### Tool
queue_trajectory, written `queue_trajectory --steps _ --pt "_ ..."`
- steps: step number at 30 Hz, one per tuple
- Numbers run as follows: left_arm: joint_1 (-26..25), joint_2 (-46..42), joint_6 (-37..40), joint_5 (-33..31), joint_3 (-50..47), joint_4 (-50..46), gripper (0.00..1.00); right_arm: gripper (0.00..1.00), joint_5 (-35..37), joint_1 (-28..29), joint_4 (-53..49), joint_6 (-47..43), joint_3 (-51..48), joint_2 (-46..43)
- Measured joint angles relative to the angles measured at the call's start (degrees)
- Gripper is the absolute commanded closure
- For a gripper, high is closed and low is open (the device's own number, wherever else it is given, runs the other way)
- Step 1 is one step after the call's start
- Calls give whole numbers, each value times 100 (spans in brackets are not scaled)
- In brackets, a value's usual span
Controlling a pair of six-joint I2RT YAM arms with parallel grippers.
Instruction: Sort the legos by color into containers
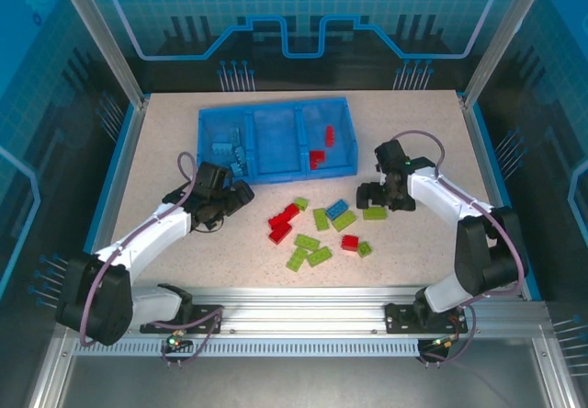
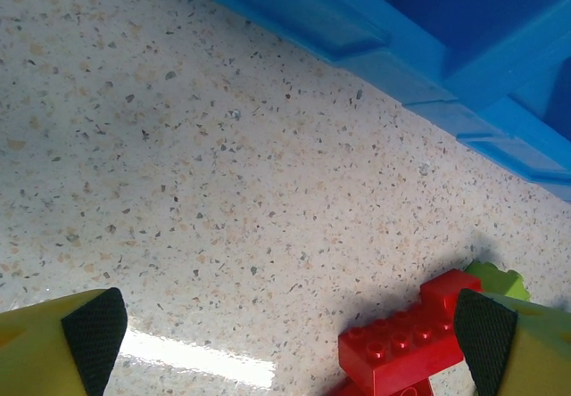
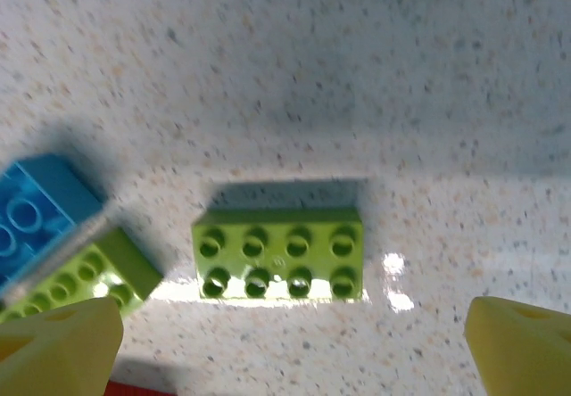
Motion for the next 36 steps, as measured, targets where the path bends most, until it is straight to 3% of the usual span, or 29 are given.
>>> queue_trajectory --steps 13,27,36 --pt "-11 -15 -2 81 -81 118 1 1 -396 -184 234 -26 -168 262" --pt "-11 -15 -2 79 -81 125 1 11 -249 11 205 -164 61 1049" --pt "-11 -15 -4 79 -81 125 1 30 122 146 83 -219 262 1344"
